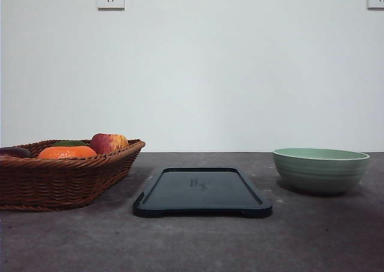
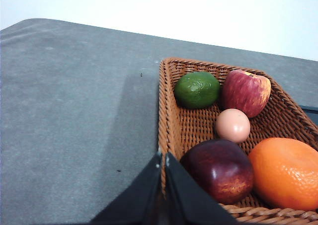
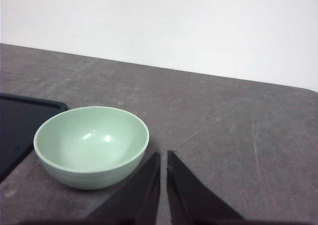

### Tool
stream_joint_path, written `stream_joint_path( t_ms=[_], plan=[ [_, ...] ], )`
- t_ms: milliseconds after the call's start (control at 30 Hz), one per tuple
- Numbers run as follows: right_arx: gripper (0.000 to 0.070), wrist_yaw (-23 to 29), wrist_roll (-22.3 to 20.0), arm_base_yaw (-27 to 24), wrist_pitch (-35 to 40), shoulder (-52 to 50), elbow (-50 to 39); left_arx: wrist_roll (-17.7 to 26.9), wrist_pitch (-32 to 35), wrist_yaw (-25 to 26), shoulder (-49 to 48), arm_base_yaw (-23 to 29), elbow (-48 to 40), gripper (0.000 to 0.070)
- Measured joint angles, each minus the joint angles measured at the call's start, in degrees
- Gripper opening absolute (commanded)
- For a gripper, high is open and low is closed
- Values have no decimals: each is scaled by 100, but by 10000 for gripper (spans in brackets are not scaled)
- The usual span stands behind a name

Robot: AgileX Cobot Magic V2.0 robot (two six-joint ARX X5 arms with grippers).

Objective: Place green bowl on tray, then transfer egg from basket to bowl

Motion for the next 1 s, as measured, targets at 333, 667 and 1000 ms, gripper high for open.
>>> stream_joint_path(
  t_ms=[333,667,1000],
  plan=[
    [13,27,1751,0,176,2,0,-2422,66,2,2,0,0,0],
    [7,-17,2084,0,1763,5,88,-2009,2083,0,3,0,42,0],
    [6,-43,2037,0,730,1133,1392,-1299,1289,-125,1227,0,1579,0]
  ],
)
